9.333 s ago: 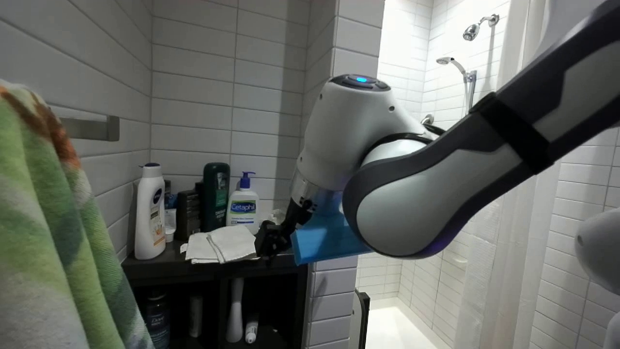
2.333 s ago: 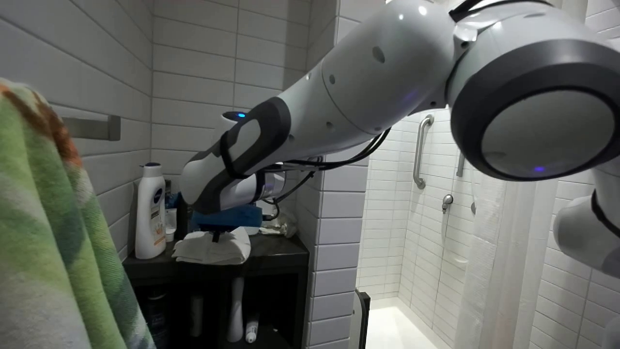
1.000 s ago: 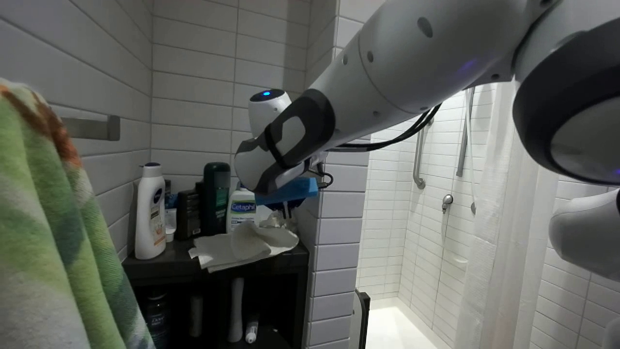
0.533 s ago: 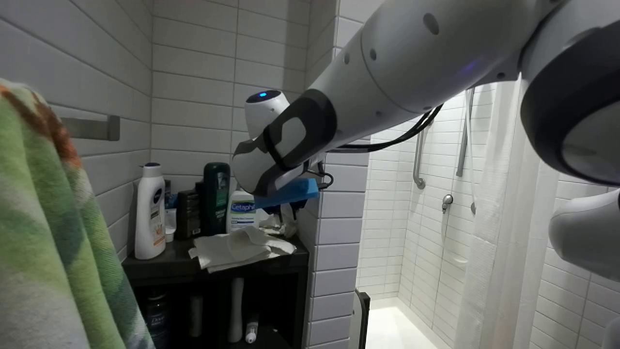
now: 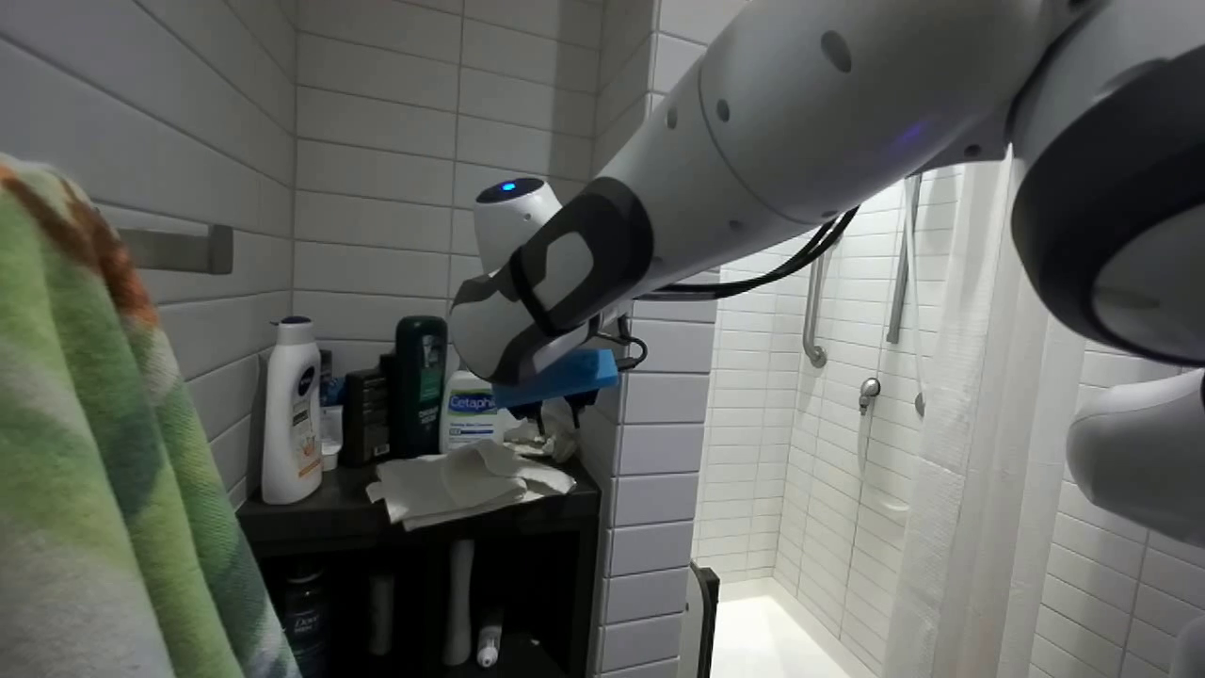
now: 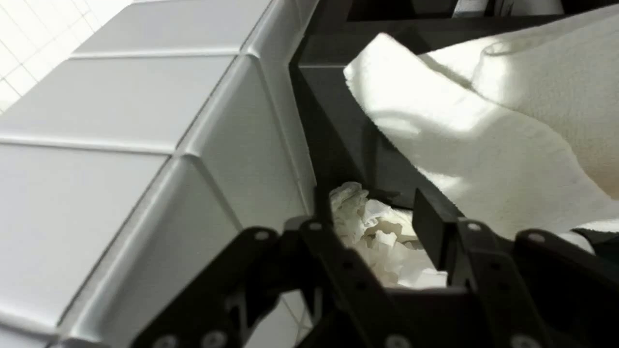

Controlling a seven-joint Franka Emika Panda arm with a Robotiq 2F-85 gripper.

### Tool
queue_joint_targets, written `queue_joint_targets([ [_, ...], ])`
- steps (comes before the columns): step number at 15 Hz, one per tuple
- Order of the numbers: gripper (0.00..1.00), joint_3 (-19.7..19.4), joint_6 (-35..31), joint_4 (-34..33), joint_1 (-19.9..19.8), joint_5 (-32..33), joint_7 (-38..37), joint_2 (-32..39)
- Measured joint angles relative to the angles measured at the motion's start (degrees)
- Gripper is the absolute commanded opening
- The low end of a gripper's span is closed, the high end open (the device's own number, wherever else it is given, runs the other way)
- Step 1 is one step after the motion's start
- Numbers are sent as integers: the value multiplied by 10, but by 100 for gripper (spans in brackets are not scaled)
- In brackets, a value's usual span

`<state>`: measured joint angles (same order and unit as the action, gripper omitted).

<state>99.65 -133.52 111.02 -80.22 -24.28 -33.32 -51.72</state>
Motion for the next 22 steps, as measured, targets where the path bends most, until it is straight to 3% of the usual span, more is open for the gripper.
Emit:
queue_joint_targets([
  [3,100,7,-1,-1,1,-1,0,-4],
  [9,100,40,-15,-6,0,-58,-9,-4],
  [22,100,116,-139,-20,-33,-262,-33,-7],
])
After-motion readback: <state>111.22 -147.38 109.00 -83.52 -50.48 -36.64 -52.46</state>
